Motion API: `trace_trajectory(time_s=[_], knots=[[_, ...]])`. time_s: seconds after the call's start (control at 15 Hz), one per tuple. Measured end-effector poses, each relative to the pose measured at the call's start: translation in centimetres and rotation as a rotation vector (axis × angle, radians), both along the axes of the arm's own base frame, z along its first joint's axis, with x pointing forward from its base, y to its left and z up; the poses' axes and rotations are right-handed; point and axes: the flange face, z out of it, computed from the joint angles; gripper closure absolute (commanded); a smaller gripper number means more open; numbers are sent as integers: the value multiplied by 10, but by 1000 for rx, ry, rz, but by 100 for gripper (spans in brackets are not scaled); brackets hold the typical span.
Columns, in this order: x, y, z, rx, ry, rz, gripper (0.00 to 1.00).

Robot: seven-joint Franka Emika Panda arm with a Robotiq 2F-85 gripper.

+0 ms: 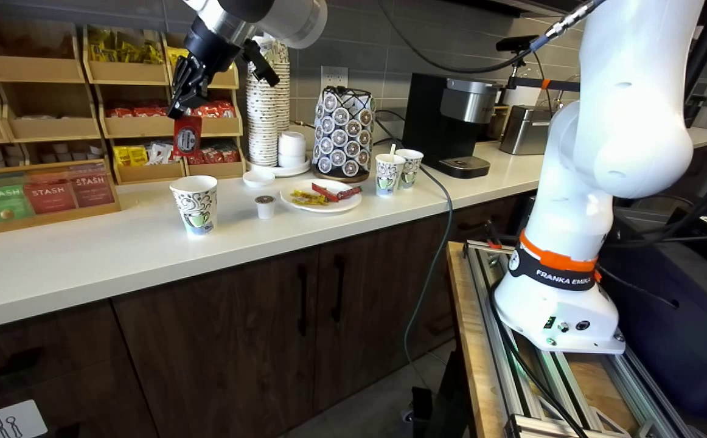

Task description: Remove one orange sachet from the white plate and put it in the coffee cup on the left

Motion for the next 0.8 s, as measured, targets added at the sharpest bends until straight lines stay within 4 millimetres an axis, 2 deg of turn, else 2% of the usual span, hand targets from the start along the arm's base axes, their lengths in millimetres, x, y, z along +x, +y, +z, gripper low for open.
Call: trace_trajectory(time_s=[0.33, 0.73, 0.8], knots=[[22, 4, -27, -2, 85, 22, 100], [37, 6, -53, -8, 203, 39, 100], [38, 5, -57, -9, 223, 43, 74]])
